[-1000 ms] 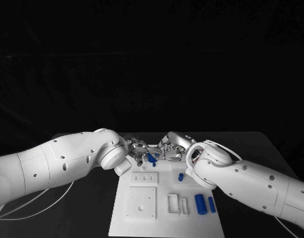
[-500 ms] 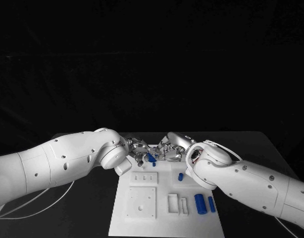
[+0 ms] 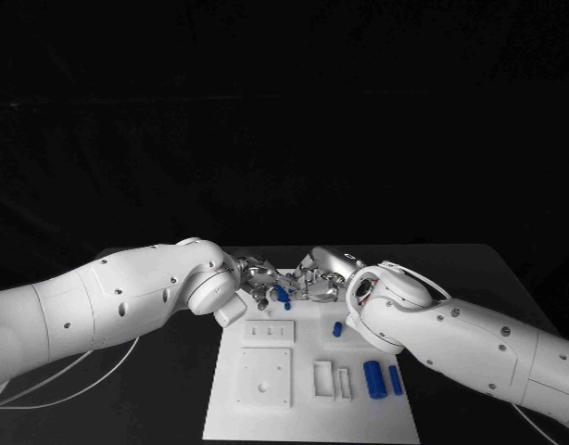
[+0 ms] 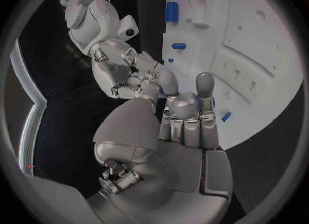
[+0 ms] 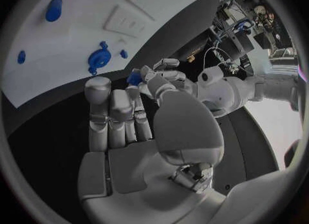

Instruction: Assemble the parts on the task board

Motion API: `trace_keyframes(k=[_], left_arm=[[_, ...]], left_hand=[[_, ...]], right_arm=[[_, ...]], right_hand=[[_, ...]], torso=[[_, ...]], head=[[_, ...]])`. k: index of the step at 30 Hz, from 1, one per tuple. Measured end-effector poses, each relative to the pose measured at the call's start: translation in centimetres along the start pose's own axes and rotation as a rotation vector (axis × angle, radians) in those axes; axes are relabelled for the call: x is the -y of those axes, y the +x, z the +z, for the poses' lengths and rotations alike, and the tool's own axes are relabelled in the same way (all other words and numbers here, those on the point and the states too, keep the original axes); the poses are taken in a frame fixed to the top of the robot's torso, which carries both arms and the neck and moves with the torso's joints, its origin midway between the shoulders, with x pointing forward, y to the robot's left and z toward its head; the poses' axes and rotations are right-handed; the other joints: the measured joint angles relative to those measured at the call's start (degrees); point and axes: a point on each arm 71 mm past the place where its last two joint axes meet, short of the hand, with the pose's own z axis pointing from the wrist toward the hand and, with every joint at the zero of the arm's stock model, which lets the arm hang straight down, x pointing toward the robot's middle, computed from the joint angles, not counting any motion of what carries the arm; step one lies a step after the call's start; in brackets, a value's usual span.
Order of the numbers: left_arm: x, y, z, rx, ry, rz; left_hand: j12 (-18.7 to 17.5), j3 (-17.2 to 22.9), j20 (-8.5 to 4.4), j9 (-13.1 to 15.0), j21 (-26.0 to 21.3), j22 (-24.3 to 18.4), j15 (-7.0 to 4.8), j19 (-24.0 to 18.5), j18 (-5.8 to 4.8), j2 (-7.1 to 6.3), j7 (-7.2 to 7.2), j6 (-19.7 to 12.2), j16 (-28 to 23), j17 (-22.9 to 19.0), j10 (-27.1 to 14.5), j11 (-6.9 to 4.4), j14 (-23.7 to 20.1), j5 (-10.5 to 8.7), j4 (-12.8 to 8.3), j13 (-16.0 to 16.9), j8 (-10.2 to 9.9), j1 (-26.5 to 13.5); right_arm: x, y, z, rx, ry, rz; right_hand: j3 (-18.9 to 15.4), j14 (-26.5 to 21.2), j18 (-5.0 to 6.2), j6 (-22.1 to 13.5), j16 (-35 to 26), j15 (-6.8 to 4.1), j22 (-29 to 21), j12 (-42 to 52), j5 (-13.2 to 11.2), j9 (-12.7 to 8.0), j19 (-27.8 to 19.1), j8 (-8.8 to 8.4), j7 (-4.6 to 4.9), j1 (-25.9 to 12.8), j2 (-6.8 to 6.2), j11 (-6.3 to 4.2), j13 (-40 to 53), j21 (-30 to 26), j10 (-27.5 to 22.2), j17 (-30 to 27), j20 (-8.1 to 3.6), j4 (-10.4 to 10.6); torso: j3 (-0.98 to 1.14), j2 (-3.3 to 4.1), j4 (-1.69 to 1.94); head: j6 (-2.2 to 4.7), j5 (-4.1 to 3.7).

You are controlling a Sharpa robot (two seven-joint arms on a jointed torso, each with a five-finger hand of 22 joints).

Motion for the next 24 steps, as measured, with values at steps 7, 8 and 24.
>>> trace_keyframes(k=[7, 8, 24], left_arm=[[-0.1, 0.0, 0.0, -0.001, -0.002, -0.003], [-0.1, 0.0, 0.0, -0.001, -0.002, -0.003], [-0.3, -0.4, 0.0, 0.01, -0.006, -0.01]], left_hand=[[0.3, 1.9, 0.0, 0.0, -1.2, 1.5, -0.4, 0.4, -0.01, -0.43, 0.0, 0.0, 0.0, 0.4, 0.1, -0.32, 0.0, 0.84, 0.4, -0.2, 0.0, -0.4], [0.3, 2.2, 0.0, 0.0, -1.4, 1.7, -0.4, 0.4, -0.01, -0.68, 0.0, 0.0, 0.1, 0.5, 0.1, -0.32, 0.0, 0.95, 0.3, -0.2, 0.0, -0.7], [0.9, 5.2, -0.2, 0.0, -2.5, 3.3, -0.8, 1.0, -0.01, -1.39, 0.42, 0.4, 0.8, 2.2, 0.1, -0.73, 0.4, 1.73, -1.7, -0.5, -0.5, -1.7]], right_arm=[[0.1, 0.1, 0.0, -0.001, 0.001, 0.001], [0.1, 0.2, 0.0, -0.001, 0.001, 0.001], [1.1, 0.0, -0.3, 0.006, 0.014, 0.003]], right_hand=[[0.0, 0.0, 0.0, 0.0, 0.0, 0.0, 0.0, 0.0, 0.0, 0.0, 0.0, -0.04, 0.01, -0.1, -0.07, 0.0, 0.0, 0.0, 0.0, 0.0, 0.0, 0.0], [0.0, 0.0, 0.0, 0.0, 0.0, 0.0, 0.0, 0.0, 0.0, 0.0, 0.0, -0.04, 0.01, -0.1, -0.07, 0.0, 0.0, 0.0, 0.0, 0.0, 0.0, 0.0], [-10.5, -0.6, 0.9, -14.1, -2.3, 1.03, 0.0, -2.3, 2.9, -0.1, -0.1, 0.18, 2.47, 0.3, -2.78, 1.73, -2.9, -3.5, -1.7, -2.0, 1.11, 4.1]], torso=[[0.0, 0.01, 0.0], [0.0, 0.01, 0.01], [-0.04, -0.03, -0.07]], head=[[0.04, 0.16], [0.06, 0.17], [-0.08, 0.59]])
